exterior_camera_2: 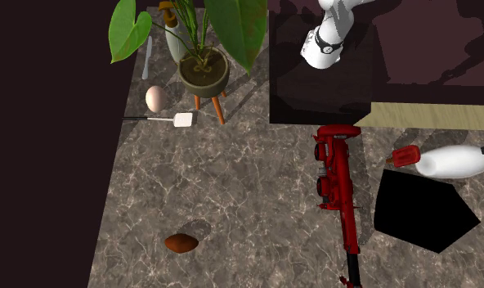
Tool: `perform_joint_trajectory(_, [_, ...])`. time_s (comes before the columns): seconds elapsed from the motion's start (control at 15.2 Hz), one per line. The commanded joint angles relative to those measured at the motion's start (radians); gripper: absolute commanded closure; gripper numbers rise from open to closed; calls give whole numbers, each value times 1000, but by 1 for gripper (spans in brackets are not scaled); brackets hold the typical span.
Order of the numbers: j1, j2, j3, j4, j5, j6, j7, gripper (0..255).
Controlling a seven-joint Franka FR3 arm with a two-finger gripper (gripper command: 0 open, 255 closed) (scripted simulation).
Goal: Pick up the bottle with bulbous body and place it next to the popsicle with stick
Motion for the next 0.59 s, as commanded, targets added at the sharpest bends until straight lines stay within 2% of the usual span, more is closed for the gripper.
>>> perform_joint_trajectory(0.0, [0, 0, 0, 0, 0, 0, 0, 255])
perform_joint_trajectory(0.07, [0, 0, 0, 0, 0, 0, 0, 255])
perform_joint_trajectory(0.13, [0, 0, 0, 0, 0, 0, 0, 0])
perform_joint_trajectory(0.46, [0, 0, 0, 0, 0, 0, 0, 0])
perform_joint_trajectory(0.53, [0, -7, 1, 25, 3, -31, -2, 0])
